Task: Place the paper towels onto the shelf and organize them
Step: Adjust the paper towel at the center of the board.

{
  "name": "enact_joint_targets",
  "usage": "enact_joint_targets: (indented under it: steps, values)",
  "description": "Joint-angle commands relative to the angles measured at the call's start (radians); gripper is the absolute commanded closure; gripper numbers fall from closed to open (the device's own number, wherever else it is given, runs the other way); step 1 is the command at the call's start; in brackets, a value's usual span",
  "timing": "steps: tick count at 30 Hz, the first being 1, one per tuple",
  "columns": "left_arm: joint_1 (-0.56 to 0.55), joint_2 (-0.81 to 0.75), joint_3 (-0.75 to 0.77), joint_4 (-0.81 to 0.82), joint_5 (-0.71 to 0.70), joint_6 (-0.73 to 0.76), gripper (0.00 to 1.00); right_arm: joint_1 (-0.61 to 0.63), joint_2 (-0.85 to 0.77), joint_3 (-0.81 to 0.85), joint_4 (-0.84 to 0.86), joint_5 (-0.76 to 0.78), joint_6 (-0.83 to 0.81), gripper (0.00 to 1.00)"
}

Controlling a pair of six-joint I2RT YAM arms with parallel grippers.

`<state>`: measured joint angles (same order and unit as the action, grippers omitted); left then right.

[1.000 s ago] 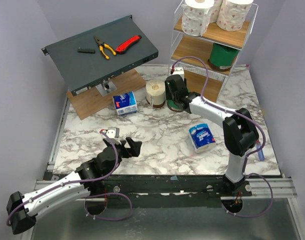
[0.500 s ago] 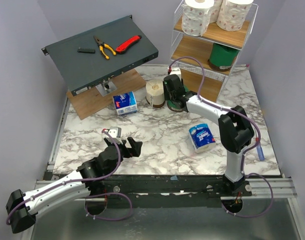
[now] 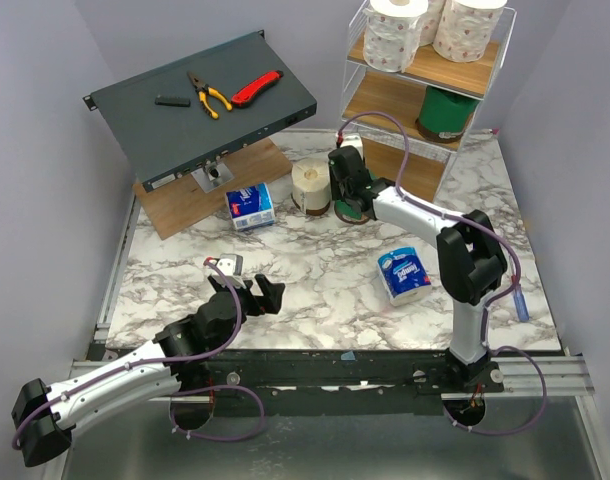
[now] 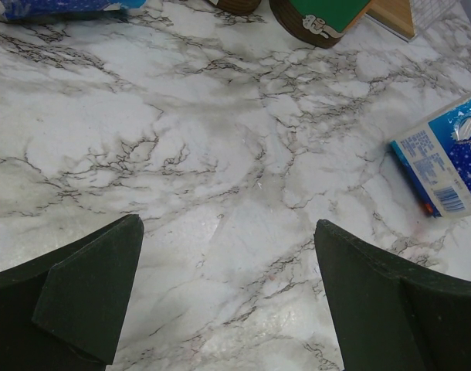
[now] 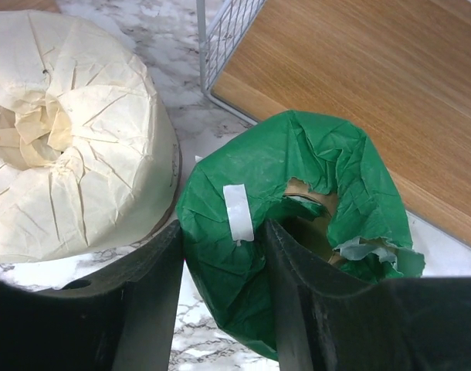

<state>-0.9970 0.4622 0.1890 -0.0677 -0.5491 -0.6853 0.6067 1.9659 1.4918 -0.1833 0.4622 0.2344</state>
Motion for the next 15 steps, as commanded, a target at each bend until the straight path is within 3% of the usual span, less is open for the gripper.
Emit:
enact_joint_targets:
  steps: [1, 8, 15]
  values:
    - [-0.002, 0.0, 0.026, 0.023, 0.003, 0.007, 0.03, -0.001, 0.03, 0.041, -0.095, -0.06, -0.011, 0.53]
    - [-0.003, -0.007, 0.025, 0.012, 0.01, 0.006, 0.03, -0.001, 0.063, 0.066, -0.158, -0.046, 0.003, 0.5]
    - [-0.003, -0.027, 0.019, 0.009, 0.011, 0.006, 0.03, -0.001, 0.039, 0.045, -0.167, -0.041, 0.021, 0.61]
